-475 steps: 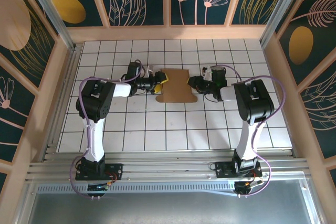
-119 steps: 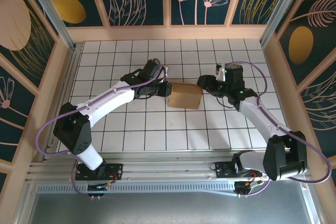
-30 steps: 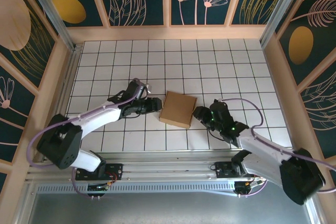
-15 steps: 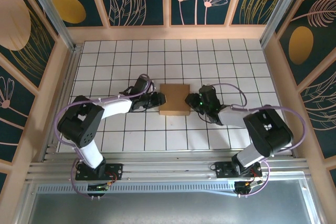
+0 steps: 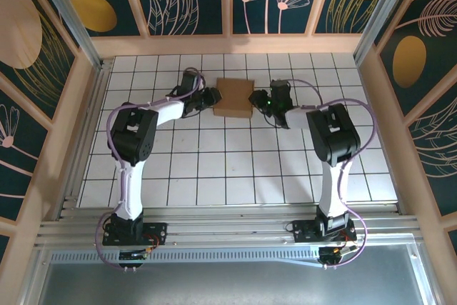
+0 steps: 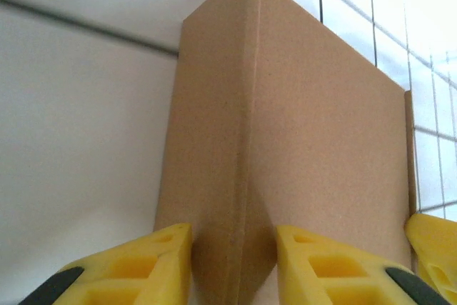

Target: Fold the paper box

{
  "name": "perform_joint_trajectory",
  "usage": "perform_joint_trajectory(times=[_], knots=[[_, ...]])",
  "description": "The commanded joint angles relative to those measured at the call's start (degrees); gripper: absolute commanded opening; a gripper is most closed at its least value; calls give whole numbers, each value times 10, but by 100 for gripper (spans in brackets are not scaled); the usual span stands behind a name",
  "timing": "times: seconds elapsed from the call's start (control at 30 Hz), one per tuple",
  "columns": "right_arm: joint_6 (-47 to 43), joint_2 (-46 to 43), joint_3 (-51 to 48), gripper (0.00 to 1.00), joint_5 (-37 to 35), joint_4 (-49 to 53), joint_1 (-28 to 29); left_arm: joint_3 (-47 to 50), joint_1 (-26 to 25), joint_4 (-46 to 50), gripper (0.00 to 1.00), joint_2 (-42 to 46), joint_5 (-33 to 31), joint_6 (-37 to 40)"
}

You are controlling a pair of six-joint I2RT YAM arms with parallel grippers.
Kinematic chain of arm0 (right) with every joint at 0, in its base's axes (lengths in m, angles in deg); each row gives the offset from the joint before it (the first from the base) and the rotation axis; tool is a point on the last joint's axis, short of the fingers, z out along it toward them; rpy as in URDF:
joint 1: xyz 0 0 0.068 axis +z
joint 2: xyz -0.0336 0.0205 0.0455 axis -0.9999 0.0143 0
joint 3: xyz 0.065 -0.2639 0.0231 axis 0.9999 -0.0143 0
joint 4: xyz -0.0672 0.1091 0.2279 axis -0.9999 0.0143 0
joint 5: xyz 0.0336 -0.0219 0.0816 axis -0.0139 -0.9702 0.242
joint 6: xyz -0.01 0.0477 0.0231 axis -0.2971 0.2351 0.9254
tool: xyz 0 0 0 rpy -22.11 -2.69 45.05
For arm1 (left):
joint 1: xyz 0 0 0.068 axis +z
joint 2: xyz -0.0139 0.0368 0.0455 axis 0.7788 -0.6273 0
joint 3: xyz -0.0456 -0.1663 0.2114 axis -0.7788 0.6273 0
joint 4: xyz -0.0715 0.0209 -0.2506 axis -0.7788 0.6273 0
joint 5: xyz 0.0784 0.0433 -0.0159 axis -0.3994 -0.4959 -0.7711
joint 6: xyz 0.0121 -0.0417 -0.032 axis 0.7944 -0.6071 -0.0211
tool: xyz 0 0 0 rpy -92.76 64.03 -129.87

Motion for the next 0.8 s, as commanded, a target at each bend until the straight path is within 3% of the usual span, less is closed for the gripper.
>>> perform_joint_trajectory(times=[0.0,0.23,0.43,0.57,0.77], knots=[[-33,32,55,30,30,64,-14,-40,18,18,33,-39,16,1],[-87,-32,97,43,51,130,-31,-10,19,-17,38,22,49,-12],[-174,-226,-9,58,7,151,-72,81,18,-39,66,198,20,30],[-295,-371,-150,66,-66,127,-110,231,18,-47,81,389,-62,94],[-402,-494,-336,79,-184,55,-175,467,18,-8,99,672,-312,182]])
